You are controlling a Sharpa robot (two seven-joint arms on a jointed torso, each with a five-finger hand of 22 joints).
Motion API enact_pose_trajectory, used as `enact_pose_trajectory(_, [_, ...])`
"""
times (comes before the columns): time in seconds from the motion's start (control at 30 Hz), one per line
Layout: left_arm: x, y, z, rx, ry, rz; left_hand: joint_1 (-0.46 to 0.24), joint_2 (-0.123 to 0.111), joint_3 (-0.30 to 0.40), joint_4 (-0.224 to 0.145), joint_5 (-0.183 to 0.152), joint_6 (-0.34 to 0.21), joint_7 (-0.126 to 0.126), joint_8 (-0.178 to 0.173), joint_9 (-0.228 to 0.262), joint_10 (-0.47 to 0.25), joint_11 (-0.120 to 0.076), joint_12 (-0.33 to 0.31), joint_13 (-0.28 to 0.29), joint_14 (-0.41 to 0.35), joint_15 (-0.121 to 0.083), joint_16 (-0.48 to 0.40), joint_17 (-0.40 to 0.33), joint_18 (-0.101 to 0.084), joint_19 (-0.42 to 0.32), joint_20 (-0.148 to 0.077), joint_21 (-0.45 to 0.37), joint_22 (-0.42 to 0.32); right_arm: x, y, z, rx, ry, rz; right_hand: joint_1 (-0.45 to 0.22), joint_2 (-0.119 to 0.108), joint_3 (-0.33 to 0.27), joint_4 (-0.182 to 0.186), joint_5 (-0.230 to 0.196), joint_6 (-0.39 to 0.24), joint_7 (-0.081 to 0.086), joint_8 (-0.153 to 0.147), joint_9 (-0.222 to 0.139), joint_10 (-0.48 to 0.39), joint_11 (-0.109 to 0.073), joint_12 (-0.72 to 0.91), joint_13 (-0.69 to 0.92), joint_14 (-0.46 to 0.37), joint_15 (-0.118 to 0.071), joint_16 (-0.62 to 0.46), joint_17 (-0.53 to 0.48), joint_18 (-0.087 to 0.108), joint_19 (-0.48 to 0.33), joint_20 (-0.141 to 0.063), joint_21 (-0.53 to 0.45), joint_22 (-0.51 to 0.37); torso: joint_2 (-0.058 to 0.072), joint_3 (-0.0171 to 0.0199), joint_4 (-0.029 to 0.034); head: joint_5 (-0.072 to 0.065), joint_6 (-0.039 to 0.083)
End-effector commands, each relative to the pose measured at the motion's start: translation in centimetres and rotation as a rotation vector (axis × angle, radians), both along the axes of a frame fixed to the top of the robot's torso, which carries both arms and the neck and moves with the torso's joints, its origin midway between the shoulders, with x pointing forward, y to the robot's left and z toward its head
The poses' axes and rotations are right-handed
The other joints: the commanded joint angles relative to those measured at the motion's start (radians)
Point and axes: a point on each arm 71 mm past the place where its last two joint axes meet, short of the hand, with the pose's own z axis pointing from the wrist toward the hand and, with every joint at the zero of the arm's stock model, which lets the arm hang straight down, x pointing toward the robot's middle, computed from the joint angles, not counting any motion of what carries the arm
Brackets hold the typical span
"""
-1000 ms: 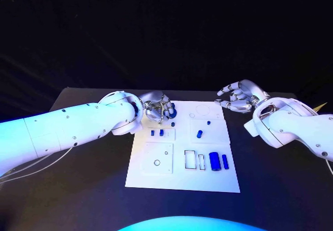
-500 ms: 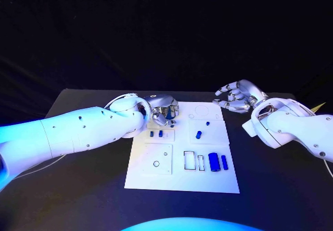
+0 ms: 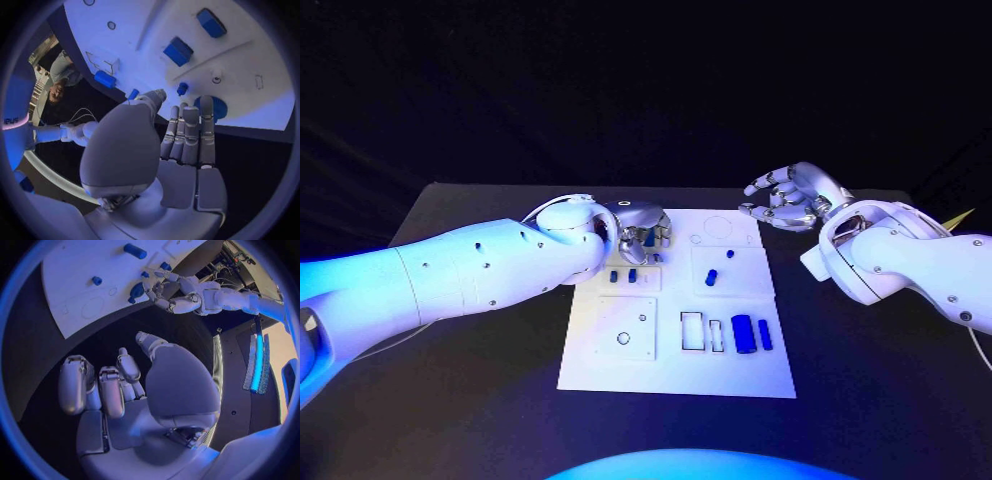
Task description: Assemble the parts on the task board
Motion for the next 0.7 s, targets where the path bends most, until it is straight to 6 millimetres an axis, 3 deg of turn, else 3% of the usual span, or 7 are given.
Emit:
enact_pose_trajectory(0.03, [-0.01,-0.03,-0.55,0.067,0.032,-0.004,0.009,-0.004,0.002,-0.001,0.001,0.007,0.001,-0.007,-0.002,0.006,0.0,-0.006,-0.003,0.011,0.0,0.006,0.002,0.011,0.005,0.001,0.006,0.002,-0.07,0.16,0.09,-0.002,-0.014,0.014,0.004,-0.009,0.006,-0.003,0.004,-0.003,-0.002,0.006,0.002,-0.005,-0.001,-0.005,-0.001,0.083,-0.009,-0.006,0.181,0.015,-0.006,-0.001,-0.006,0.108,-0.002,0.0004,0.0006,0.002,-0.003])
enact_pose_trajectory(0.33, [0.11,-0.05,-0.86,0.084,0.041,0.001,0.02,0.001,0.014,-0.005,0.002,0.024,0.004,-0.014,-0.012,0.019,0.005,-0.014,-0.015,0.027,0.004,0.037,0.021,0.011,0.008,0.003,0.023,0.018,-0.1,0.15,0.1,-0.002,-0.015,0.014,0.004,-0.009,0.006,-0.003,0.004,-0.003,-0.002,0.006,0.002,-0.005,-0.001,-0.005,-0.001,0.083,-0.009,-0.006,0.181,0.015,-0.006,-0.001,-0.006,0.108,-0.002,-0.0005,0.0003,0.001,-0.004])
enact_pose_trajectory(0.7, [0.21,-0.27,-1.27,0.079,0.042,0.002,0.047,0.01,0.075,-0.029,-0.001,0.055,0.006,-0.03,-0.03,0.051,0.002,-0.034,-0.04,0.035,0.002,0.077,0.033,0.007,0.015,0.002,0.067,0.066,-0.13,0.19,0.11,-0.002,-0.015,0.016,0.004,-0.009,0.007,-0.002,0.004,-0.004,-0.002,0.007,0.002,-0.003,-0.001,-0.004,0.0,0.084,-0.009,-0.006,0.182,0.015,-0.005,-0.001,-0.007,0.108,-0.002,0.0007,0.0004,0.0,-0.006])
